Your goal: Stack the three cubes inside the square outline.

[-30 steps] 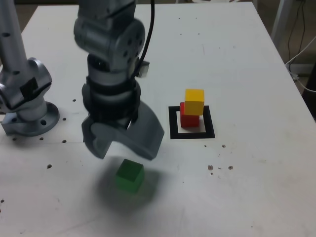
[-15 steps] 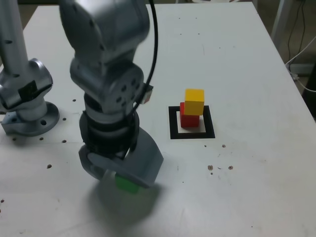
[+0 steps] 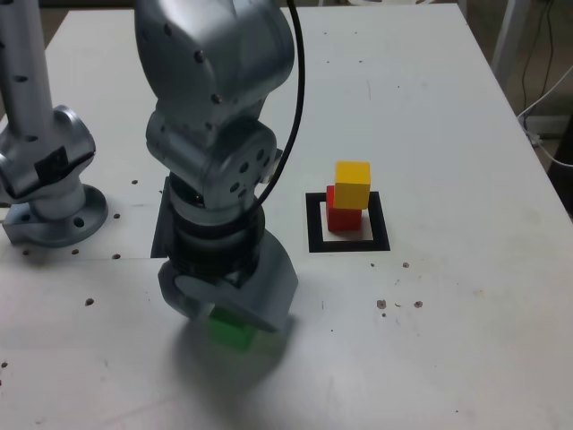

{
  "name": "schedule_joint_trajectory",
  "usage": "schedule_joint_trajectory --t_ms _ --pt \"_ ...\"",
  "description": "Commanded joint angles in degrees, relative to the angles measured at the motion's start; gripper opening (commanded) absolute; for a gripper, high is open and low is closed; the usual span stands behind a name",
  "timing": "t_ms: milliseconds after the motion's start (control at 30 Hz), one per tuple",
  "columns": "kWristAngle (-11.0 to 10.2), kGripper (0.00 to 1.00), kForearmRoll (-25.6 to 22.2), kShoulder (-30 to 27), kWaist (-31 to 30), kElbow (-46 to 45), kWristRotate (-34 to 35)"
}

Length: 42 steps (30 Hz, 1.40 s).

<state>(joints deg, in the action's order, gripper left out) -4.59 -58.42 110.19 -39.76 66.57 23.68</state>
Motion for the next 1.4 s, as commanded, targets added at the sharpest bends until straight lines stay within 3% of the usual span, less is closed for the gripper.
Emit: schedule_joint_trajectory --t_ms 0,367,867,967,1067,1233,1367 --pt "0.6 0.41 1.2 0.2 0.1 0.1 0.1" --pt "2.0 0.33 7.0 -0.5 -1.3 -0.4 -3.4" --pt "2.5 0.12 5.0 -1.9 -0.8 -1.0 -5.4" --pt "2.4 0.11 0.8 -3.4 0.9 -0.1 -5.7" --pt "2.2 0.11 -6.5 -4.7 3.9 3.3 -7.3" --pt "1.8 0.11 -19.4 -5.1 11.0 13.9 -13.5" --pt "0.0 0.11 -27.0 -5.2 16.8 23.4 -18.0"
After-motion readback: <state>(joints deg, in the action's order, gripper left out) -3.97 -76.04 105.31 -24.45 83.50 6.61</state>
